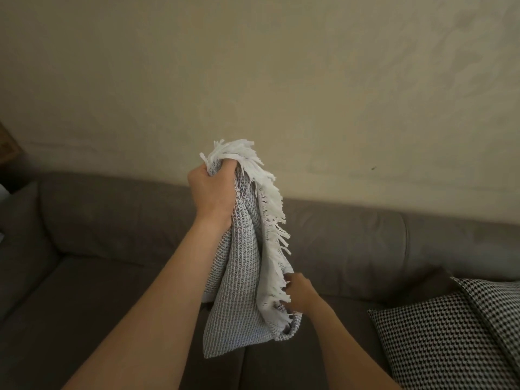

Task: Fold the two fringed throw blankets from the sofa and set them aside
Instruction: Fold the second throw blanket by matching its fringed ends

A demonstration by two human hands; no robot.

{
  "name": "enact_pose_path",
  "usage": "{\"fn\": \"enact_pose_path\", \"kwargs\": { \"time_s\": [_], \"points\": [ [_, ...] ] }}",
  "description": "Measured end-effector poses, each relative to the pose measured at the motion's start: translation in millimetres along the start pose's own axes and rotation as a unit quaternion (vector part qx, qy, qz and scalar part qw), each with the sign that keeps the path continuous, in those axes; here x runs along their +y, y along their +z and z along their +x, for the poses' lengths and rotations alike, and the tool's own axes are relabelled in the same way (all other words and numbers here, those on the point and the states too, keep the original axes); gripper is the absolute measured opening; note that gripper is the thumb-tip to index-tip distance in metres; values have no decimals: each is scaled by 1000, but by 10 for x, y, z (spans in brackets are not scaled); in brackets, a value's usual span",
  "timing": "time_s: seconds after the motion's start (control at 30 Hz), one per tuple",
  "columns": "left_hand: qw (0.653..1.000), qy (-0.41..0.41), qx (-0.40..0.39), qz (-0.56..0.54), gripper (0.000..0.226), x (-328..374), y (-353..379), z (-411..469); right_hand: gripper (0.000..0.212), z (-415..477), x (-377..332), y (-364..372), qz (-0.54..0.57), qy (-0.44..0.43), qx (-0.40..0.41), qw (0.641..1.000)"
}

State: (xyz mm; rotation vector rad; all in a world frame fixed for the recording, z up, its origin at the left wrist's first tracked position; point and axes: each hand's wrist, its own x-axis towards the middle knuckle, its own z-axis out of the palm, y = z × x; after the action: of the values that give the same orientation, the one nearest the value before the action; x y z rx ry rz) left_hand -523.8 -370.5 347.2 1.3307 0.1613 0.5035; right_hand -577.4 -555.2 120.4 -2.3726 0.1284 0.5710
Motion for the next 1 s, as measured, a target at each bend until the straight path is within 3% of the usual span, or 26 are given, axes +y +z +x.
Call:
{"fn": "enact_pose_path", "kwargs": {
  "time_s": [0.07,0.13,0.2,0.23,0.27,0.3,0.37,0.5,0.6,0.73,0.83,0.9,1.0],
  "points": [
    [1000,-12,-6,-12,26,12,-15,9,35,29,59,52,30,-26,-38,998],
    [999,-22,-13,-19,30,7,-27,15,15,-16,74,113,34,-30,-79,996],
    [999,-33,-20,-22,29,-21,-26,-10,48,-48,68,152,7,-41,-87,995],
    [999,-38,-23,-23,27,-37,-18,-30,40,-69,26,180,6,-39,-76,996],
    [999,-43,-23,-23,25,-56,-15,-51,16,-119,-28,186,-13,-27,-45,999],
    [998,-47,-21,-23,24,-68,-8,-65,13,-134,-72,185,-14,-16,-16,1000],
    [998,-50,-14,-22,21,-81,-2,-78,37,-155,-153,167,-26,-19,1,999],
    [999,-41,2,-17,18,-84,-24,-46,39,-274,-223,-12,-75,-47,18,996],
    [999,-35,9,-25,21,-78,-48,-22,23,-268,-179,-7,-71,-69,-17,995],
    [999,-30,12,-28,32,-25,-51,-1,39,-231,-133,107,-29,-39,-25,999],
    [999,-19,16,-36,27,21,-66,26,12,-213,-122,103,-47,-27,1,999],
    [999,-12,16,-33,20,30,-88,54,24,-155,-59,101,17,-7,8,1000],
    [1000,-11,20,-20,15,-10,-156,90,13,-97,13,34,236,22,5,972]
  ]
}}
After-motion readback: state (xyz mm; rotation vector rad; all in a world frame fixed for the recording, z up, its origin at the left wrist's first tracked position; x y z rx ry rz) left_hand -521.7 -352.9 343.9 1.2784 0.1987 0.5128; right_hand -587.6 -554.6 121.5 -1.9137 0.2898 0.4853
